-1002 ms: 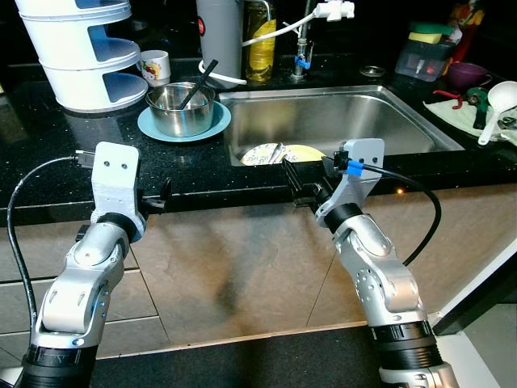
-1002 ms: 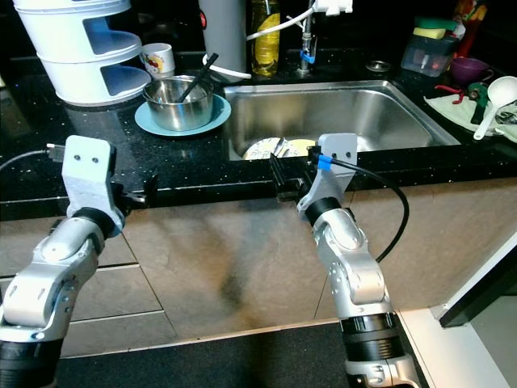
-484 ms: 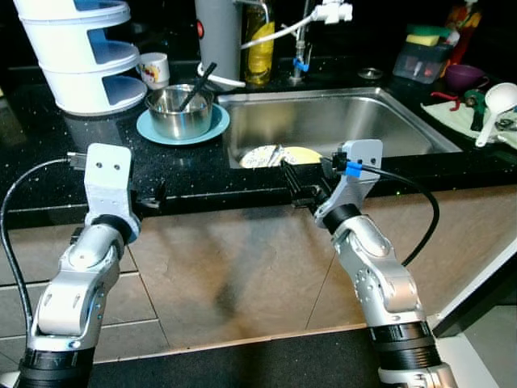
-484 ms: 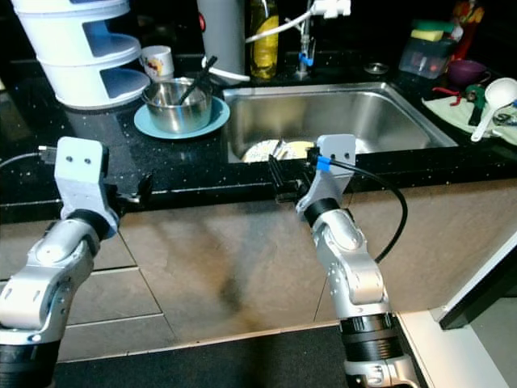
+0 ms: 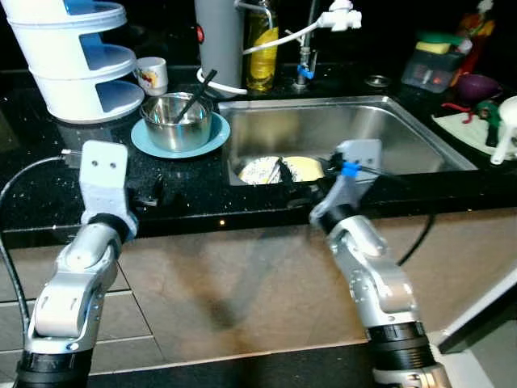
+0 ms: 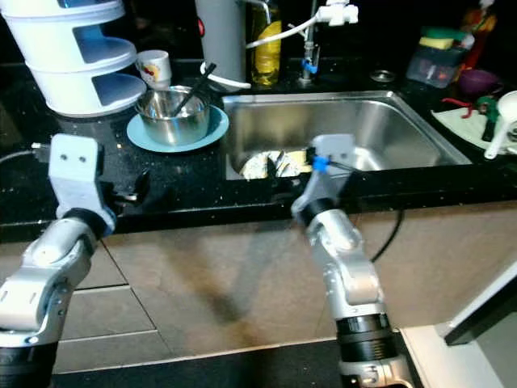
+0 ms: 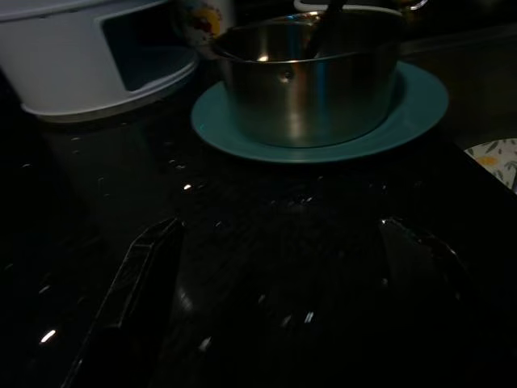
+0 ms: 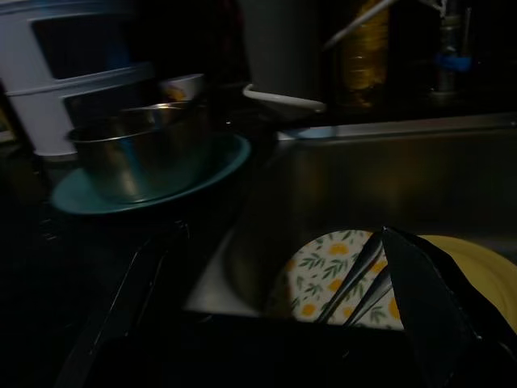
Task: Kitchen organization
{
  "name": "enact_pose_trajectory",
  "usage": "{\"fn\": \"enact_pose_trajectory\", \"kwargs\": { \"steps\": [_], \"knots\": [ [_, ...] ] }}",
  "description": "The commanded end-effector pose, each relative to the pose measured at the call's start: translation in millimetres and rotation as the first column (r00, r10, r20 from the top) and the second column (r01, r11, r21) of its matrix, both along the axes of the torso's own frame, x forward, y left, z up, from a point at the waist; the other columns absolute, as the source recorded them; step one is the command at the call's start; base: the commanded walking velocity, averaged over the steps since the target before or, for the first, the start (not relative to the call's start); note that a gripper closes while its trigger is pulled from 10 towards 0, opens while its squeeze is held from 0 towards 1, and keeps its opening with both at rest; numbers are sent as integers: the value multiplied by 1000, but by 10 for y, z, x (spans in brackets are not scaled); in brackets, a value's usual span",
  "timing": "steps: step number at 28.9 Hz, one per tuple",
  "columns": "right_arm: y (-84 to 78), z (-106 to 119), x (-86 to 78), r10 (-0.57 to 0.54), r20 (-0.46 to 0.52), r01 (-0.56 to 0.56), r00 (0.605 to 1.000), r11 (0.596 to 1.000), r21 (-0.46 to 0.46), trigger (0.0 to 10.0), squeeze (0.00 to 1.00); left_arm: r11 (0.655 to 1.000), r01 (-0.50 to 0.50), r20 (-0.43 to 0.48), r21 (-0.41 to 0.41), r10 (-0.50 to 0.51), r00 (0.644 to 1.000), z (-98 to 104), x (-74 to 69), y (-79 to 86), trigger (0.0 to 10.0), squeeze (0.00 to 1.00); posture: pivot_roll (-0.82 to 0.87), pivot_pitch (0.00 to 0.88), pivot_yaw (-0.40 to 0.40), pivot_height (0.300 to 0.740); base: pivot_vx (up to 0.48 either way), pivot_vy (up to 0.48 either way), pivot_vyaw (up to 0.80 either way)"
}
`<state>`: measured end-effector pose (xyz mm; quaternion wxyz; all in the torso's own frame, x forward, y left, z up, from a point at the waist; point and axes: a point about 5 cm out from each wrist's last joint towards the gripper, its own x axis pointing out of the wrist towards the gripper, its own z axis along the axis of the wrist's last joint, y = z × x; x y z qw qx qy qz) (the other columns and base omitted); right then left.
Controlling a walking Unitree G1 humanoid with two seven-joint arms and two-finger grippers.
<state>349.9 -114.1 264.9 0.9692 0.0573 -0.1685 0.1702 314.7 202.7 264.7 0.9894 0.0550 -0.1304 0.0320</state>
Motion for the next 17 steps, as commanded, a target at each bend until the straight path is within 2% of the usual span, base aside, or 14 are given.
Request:
{"fn": "enact_pose_trajectory", "kwargs": {
  "steps": [1,17],
  "knots": [
    [-39,0,1,-18,6,18,1000,1000,-8,10000,0,1000,6,7,12,-6,1000,0,-20,-17,10000,0,43,182,-6,740,304,0,0],
    [-28,9,7,-12,9,12,1000,1000,-3,10000,0,1000,0,23,19,0,1000,16,-55,-6,10000,0,47,182,-10,740,313,0,0]
  ]
}}
